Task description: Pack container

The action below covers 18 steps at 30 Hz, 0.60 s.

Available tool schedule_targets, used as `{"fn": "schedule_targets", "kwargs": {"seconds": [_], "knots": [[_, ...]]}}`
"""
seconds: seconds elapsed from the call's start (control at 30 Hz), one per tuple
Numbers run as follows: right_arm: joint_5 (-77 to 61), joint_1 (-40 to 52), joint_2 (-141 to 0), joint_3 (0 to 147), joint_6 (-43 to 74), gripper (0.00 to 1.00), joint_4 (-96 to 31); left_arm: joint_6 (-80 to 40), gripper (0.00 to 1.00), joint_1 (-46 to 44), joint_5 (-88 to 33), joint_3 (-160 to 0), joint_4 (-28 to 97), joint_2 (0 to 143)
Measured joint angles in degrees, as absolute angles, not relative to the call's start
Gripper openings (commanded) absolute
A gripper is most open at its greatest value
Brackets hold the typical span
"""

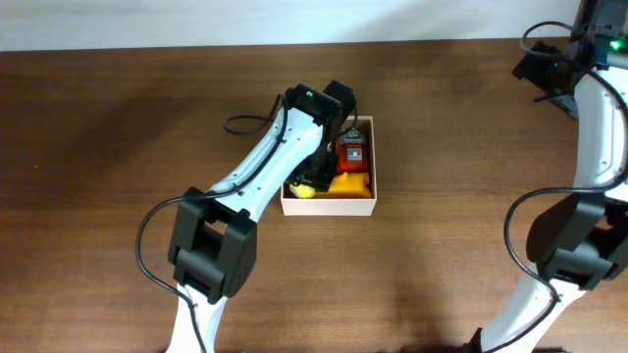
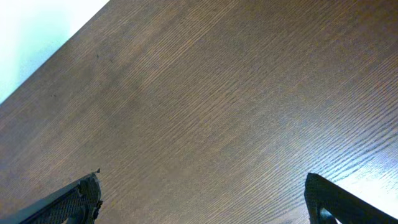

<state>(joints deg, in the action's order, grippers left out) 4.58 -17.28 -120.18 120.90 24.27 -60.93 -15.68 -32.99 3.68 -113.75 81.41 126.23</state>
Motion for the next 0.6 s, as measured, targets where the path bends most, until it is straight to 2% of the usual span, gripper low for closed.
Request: {"fn": "schedule_targets", "kwargs": {"seconds": [0.23,0.6], "knots": [[4.6,-17.3,-120.2,120.9,24.3,0.99,-60.9,-15.7,0.56,-33.0,4.0,-115.0,81.9,126.2],[4.6,-17.3,-120.2,120.9,24.3,0.99,-60.9,-14.6,0.56,-33.0,6.7,-127.4,85.1,126.2]]}}
